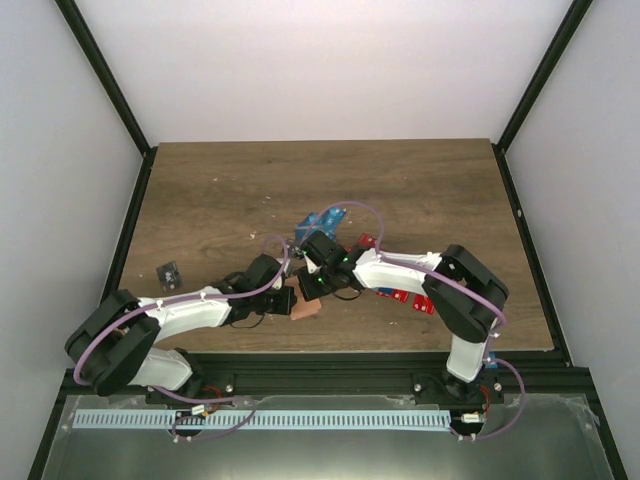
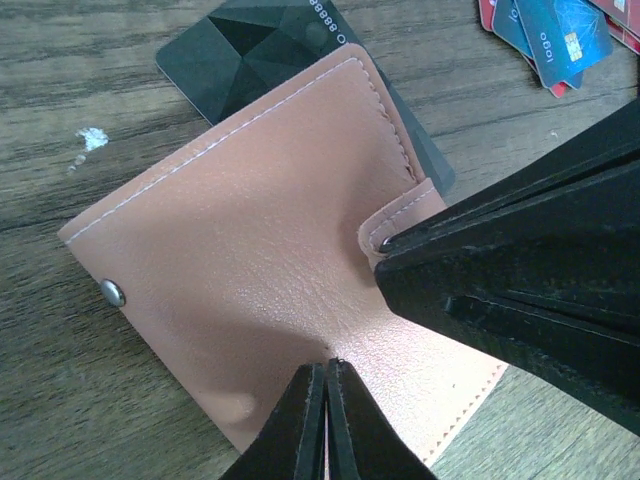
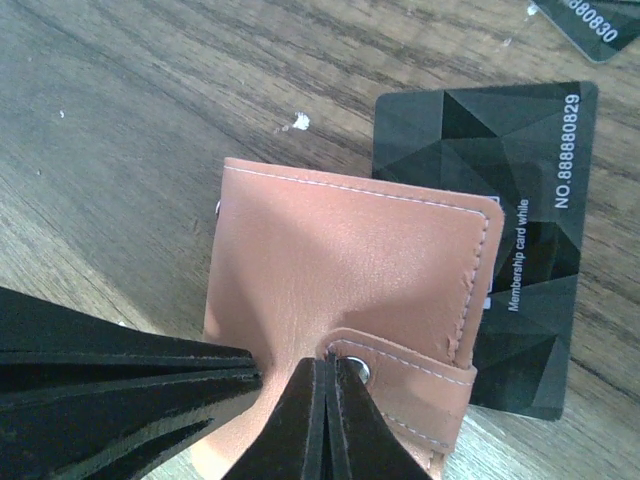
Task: Put the credit cards into the card holder
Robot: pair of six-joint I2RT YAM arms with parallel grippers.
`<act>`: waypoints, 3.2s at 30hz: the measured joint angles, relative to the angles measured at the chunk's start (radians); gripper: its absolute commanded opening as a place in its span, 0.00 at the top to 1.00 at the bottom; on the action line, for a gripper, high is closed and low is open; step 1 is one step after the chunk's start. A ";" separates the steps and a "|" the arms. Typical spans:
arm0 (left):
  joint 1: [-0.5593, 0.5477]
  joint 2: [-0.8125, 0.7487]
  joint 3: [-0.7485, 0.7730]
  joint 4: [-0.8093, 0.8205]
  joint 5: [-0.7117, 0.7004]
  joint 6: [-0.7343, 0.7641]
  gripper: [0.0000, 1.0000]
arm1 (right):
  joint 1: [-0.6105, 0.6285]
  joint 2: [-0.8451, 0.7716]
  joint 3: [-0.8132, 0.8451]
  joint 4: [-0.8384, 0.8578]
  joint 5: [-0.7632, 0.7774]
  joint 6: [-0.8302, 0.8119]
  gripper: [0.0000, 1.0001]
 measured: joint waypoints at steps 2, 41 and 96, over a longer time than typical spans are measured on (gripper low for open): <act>0.000 0.000 -0.001 0.002 0.002 0.000 0.95 | 0.000 -0.005 -0.005 0.000 -0.002 0.000 0.99; 0.000 -0.020 -0.021 0.008 0.000 0.000 0.95 | 0.002 -0.051 -0.239 0.328 -0.084 0.116 0.99; 0.000 0.004 0.083 -0.079 0.025 0.045 0.94 | -0.058 -0.300 -0.400 0.227 -0.134 0.148 0.78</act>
